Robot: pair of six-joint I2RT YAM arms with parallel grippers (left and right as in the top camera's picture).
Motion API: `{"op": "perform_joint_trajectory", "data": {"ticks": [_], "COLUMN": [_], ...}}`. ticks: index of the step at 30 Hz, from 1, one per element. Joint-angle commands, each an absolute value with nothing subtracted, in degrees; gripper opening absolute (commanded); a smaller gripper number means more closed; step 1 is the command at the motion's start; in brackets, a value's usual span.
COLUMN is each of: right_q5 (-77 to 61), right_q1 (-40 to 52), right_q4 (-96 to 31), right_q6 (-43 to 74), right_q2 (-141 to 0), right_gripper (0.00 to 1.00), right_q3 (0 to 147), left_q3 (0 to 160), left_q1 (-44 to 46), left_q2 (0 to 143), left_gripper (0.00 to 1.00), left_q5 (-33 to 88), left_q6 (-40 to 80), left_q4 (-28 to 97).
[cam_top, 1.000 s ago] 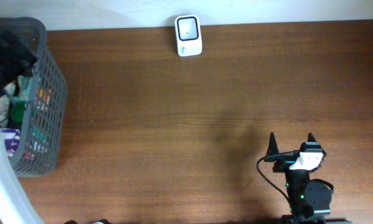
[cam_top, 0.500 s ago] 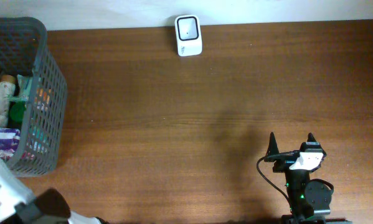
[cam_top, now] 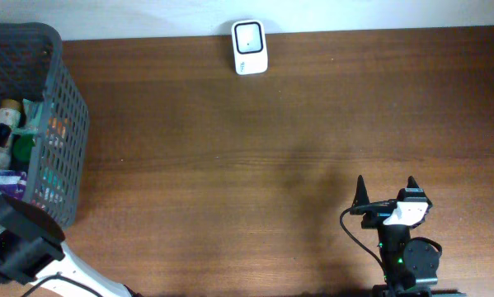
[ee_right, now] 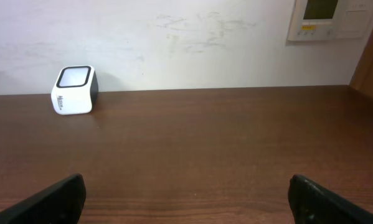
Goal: Scan the item barcode
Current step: 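Move the left gripper over the grey basket and reach inside, then grasp the purple-white tissue box in the basket with the left gripper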
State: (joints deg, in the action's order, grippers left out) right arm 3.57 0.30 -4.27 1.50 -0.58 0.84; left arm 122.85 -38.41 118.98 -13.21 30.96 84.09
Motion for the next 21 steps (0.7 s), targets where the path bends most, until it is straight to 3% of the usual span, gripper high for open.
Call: {"op": "perform_joint_trajectory", "data": {"ticks": [1,14,21], "right_q5": [3.7,3.7,3.7], "right_q1": [0.0,0.0,0.0], "right_q4": [-4.4,-4.4,-4.4], "right_q6": [1.8,1.8,1.8], "right_q2": [-0.2,-0.2,-0.2], "right_gripper": [0.99,0.98,0.99], "right_q3": [0.3,0.3,0.3], "left_q3": [123.0,122.6,115.4], "left_q1": [-38.6,-38.8,-38.8], "left_q2": [120.0,122.9,122.9], "left_gripper": [0.98,1.00,0.98], "left_q5": [-16.4,-19.7,-17.7], "left_q6": [31.9,34.3,34.3], "left_q4": [84.6,85.9,78.3]}}
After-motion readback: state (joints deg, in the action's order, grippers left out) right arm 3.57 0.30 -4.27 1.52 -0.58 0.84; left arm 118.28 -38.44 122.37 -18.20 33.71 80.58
